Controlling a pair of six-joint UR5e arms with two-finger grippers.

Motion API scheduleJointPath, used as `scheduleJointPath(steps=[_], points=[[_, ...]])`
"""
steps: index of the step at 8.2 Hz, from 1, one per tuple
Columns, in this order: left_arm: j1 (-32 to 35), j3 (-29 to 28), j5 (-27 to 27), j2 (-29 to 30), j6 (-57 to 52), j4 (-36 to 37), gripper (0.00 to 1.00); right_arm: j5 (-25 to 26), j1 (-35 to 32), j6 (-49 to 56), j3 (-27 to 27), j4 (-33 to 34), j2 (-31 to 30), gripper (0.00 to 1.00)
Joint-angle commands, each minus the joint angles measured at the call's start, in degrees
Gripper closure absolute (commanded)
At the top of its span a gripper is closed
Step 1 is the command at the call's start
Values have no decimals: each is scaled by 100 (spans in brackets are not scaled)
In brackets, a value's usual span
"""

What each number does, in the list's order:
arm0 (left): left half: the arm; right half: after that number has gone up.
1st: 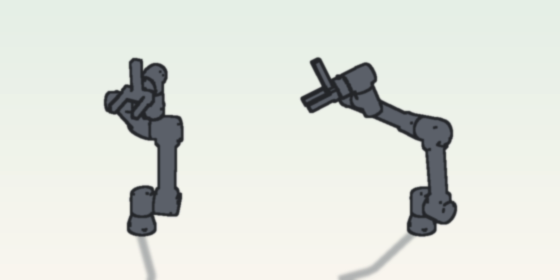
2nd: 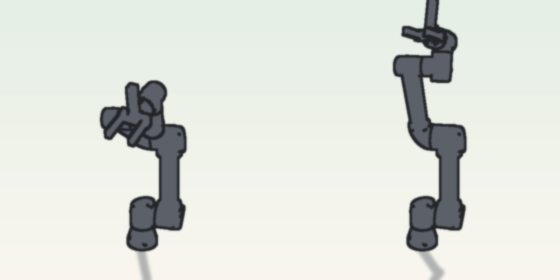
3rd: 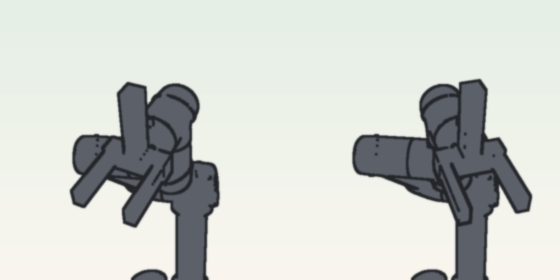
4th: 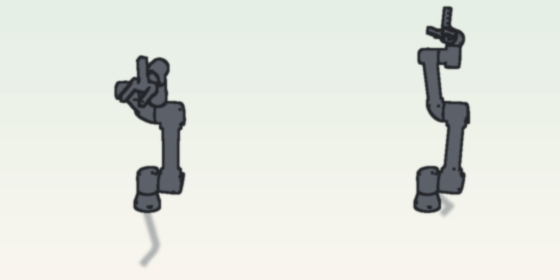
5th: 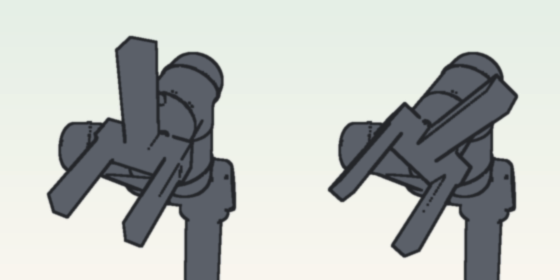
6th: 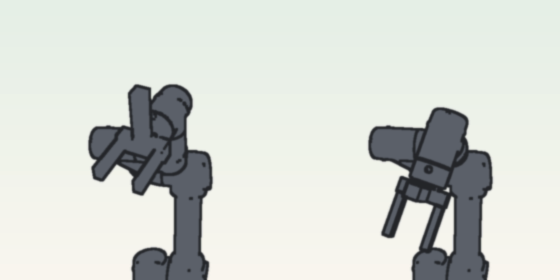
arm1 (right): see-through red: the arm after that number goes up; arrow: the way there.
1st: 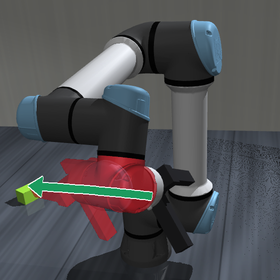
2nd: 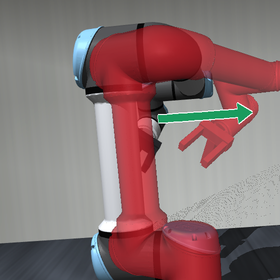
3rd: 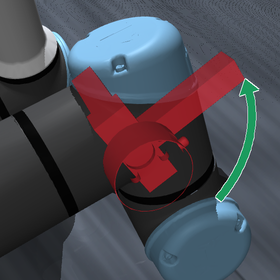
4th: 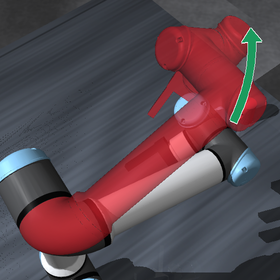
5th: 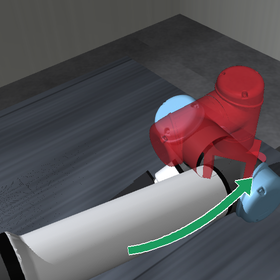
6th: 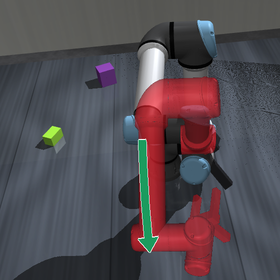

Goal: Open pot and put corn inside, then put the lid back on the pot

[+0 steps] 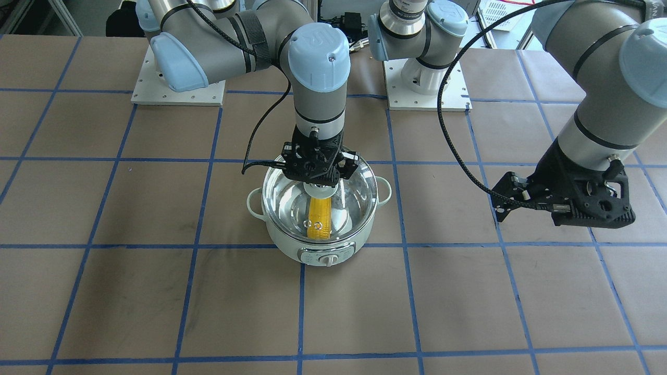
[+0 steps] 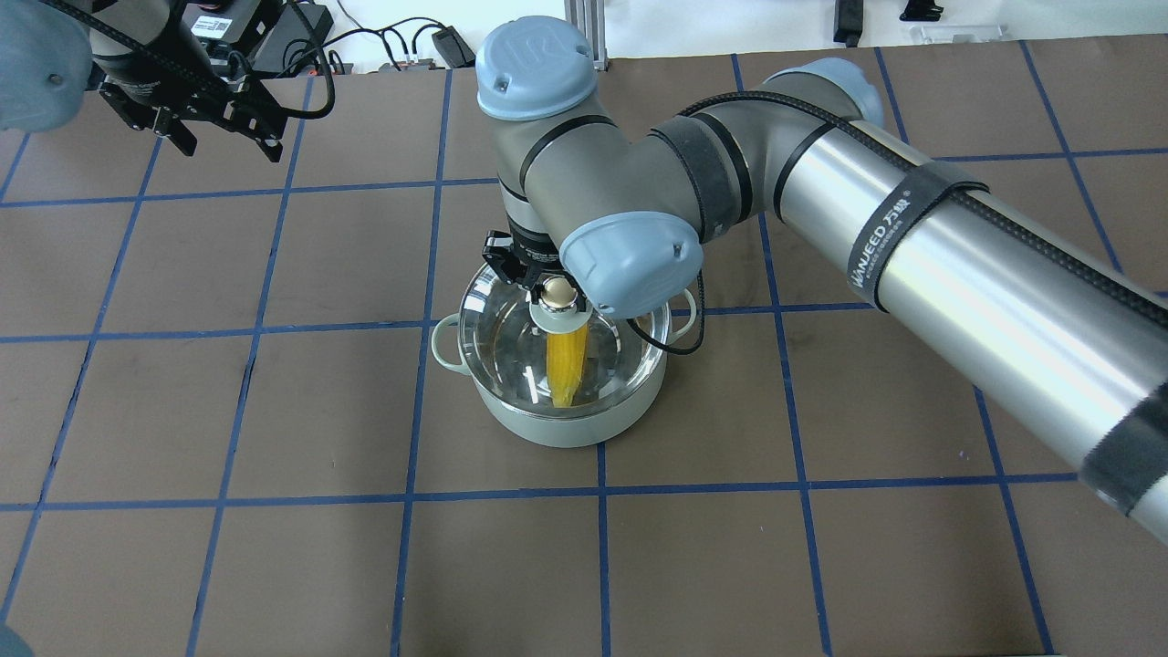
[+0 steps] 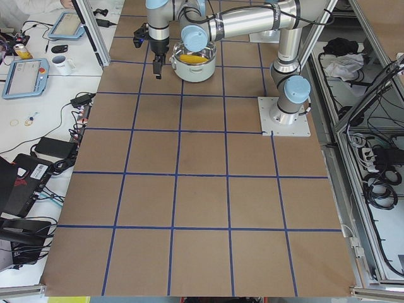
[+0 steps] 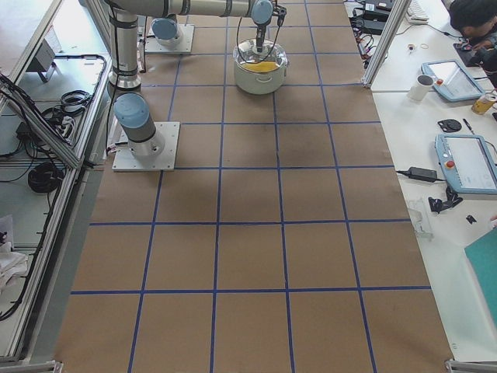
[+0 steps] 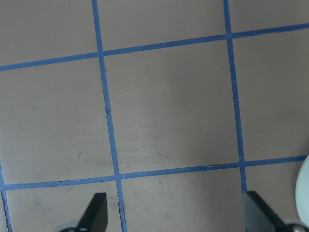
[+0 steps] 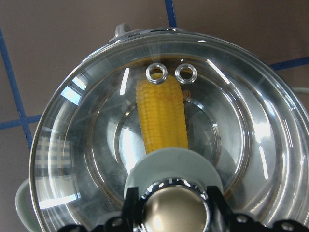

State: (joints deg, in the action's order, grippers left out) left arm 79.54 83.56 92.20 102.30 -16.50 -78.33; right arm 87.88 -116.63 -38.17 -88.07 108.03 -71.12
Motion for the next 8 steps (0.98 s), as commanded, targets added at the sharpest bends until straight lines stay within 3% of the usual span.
scheduleJointPath(steps=[1, 2, 8], points=[[-9, 11, 0, 0, 7, 2, 0, 54, 0, -50, -9, 7, 2, 25], [0, 11, 0, 9, 7, 2, 0, 45, 0, -59, -9, 7, 2, 3], [-9, 29, 0, 62, 7, 204, 0, 45, 44, 107, 44, 60, -51, 0]])
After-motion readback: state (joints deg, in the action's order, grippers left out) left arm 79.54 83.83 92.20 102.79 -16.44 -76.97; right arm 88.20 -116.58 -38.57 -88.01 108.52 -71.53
